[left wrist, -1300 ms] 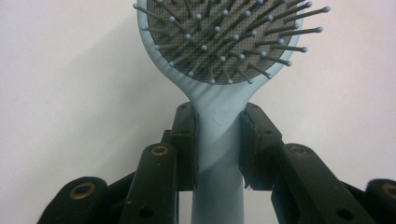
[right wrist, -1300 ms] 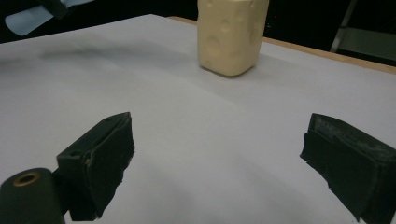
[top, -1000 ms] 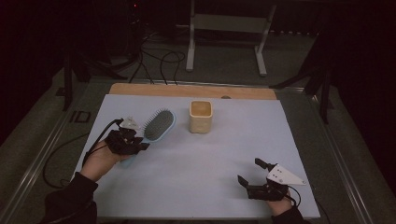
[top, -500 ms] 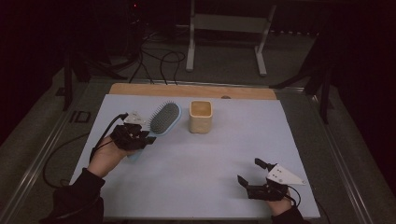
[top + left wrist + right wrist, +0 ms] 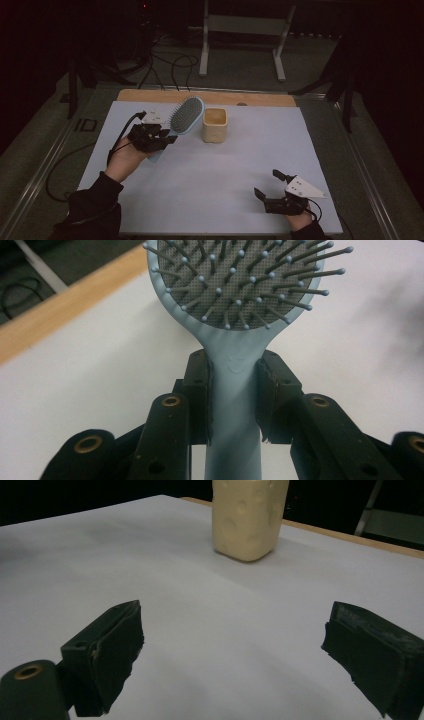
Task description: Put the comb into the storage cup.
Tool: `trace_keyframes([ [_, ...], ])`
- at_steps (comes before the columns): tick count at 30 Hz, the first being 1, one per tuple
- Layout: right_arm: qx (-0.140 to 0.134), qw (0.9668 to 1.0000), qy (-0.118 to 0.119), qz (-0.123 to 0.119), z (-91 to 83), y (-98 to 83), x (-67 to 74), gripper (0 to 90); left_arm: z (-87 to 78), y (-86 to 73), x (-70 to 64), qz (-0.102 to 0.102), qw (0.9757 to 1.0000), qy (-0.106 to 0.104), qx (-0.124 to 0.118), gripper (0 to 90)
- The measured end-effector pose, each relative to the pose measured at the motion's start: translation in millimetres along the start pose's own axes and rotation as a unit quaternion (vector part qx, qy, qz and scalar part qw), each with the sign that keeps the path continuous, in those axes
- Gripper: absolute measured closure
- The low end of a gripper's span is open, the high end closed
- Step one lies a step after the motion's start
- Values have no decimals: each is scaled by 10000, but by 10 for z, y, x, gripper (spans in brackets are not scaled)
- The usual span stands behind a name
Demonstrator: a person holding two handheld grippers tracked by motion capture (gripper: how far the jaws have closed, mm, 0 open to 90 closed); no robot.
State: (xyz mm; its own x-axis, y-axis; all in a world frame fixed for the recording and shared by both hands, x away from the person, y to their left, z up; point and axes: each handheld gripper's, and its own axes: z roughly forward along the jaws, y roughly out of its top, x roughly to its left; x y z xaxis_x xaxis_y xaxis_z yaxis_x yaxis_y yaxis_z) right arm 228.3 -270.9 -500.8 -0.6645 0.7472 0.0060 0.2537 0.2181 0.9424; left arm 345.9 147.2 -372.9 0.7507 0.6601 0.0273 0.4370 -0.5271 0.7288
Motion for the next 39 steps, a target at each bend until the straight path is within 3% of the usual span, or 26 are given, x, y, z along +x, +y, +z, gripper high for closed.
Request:
trace_keyframes([
  [20,9,10000,38,15,8,-9,-6,84,241,400,-110,36,9982,101,-590,703],
  [22,11,10000,51,8,9,-11,-8,85,285,458,-121,-26,9969,119,-778,703],
  [31,6,10000,59,23,8,-14,-11,84,417,591,-166,60,9946,70,-1037,703],
  [39,-12,10000,49,10,1,-11,-13,85,525,633,-173,11,9897,-79,-1427,702],
])
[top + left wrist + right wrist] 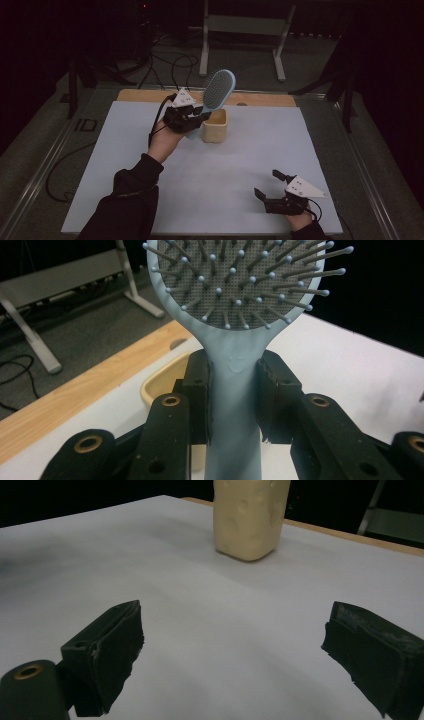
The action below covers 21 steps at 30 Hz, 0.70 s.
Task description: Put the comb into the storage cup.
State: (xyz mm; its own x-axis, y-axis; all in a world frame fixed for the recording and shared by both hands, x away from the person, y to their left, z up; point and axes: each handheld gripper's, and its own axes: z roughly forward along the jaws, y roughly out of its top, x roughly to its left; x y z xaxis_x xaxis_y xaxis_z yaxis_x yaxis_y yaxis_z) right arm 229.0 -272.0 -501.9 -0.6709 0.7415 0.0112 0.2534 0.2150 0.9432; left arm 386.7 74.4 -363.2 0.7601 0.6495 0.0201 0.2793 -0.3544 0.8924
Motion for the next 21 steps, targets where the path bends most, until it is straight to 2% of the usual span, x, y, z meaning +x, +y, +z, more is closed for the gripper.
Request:
trace_keyframes([
  [4,-31,10000,-1,1,-6,3,-4,85,46,16,19,-79,9997,-47,-208,702],
  [8,-14,10000,26,24,-1,-1,-3,84,91,33,30,-101,9989,-11,-459,702],
  [13,-24,10000,23,18,-4,2,-6,85,163,75,72,-188,9976,-57,-657,702],
  [16,-32,10000,29,19,-3,2,-6,85,212,97,102,-291,9963,-102,-799,702],
  [17,-32,10000,29,18,-2,2,-6,85,238,107,120,-335,9954,-178,-877,701],
  [21,-39,10000,39,31,-1,1,-8,84,303,133,142,-332,9939,-188,-1035,702],
])
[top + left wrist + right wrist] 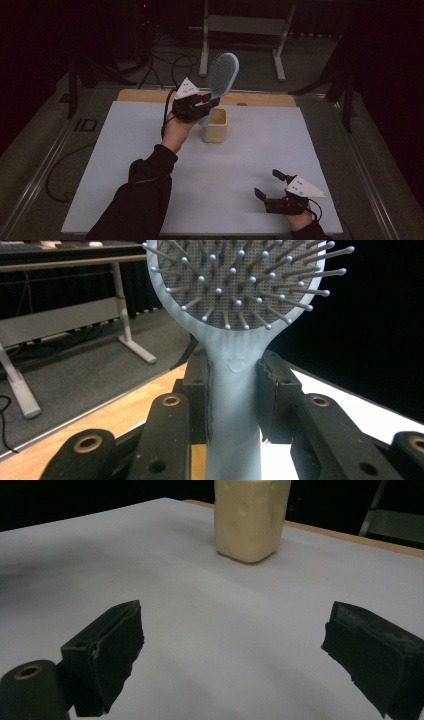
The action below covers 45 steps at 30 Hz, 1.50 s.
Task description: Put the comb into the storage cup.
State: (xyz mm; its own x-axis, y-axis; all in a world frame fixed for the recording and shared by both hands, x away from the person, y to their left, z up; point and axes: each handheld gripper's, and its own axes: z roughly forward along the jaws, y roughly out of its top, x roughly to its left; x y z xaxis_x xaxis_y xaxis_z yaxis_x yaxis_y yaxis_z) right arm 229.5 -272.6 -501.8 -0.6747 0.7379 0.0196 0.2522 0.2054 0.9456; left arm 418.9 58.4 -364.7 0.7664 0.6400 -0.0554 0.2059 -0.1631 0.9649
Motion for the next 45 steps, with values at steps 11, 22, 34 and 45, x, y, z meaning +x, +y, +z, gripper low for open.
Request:
trace_keyframes([
  [11,-9,10000,14,30,2,-2,-2,85,121,26,43,-17,9990,-29,-444,701],
  [22,-6,10000,20,40,3,-3,-6,84,249,-47,136,-52,9970,59,-765,701],
  [34,-5,10000,46,49,2,-6,-7,85,466,-241,281,-172,9957,63,-910,701],
  [45,-29,10000,64,46,-1,-6,-11,85,550,-387,307,-204,9961,106,-851,701],
])
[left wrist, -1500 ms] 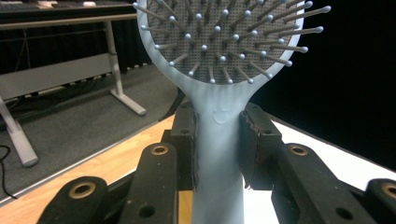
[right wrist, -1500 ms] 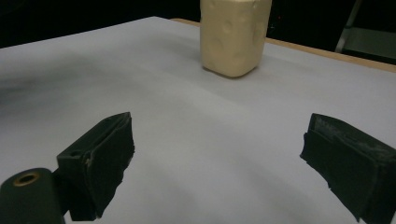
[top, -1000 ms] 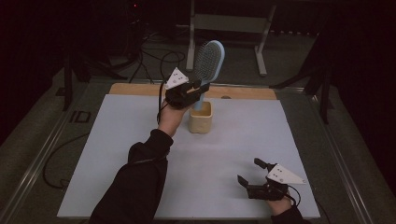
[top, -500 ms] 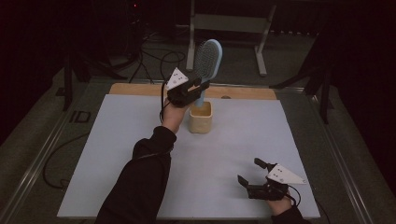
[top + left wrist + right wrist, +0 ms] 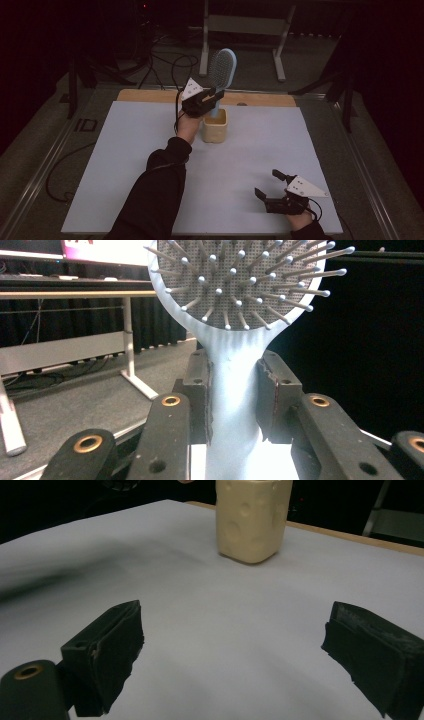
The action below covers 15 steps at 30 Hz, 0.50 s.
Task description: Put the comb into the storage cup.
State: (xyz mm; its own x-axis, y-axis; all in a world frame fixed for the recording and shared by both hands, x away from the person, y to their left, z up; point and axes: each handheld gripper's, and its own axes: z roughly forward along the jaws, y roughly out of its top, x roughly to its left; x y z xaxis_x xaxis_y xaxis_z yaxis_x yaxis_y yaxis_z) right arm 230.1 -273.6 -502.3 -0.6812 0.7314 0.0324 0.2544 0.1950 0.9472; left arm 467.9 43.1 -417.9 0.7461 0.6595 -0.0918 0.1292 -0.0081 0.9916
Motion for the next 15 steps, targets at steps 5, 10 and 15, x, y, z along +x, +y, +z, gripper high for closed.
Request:
trace_keyframes([
  [5,-5,10000,-3,8,-1,-1,-3,85,-4,-58,11,-20,10000,56,-23,701],
  [10,-6,10000,1,1,0,-3,-4,85,11,-163,6,-36,9999,95,42,700],
  [15,-13,10000,7,-2,1,-4,-4,85,19,-232,0,-23,9999,71,99,700],
])
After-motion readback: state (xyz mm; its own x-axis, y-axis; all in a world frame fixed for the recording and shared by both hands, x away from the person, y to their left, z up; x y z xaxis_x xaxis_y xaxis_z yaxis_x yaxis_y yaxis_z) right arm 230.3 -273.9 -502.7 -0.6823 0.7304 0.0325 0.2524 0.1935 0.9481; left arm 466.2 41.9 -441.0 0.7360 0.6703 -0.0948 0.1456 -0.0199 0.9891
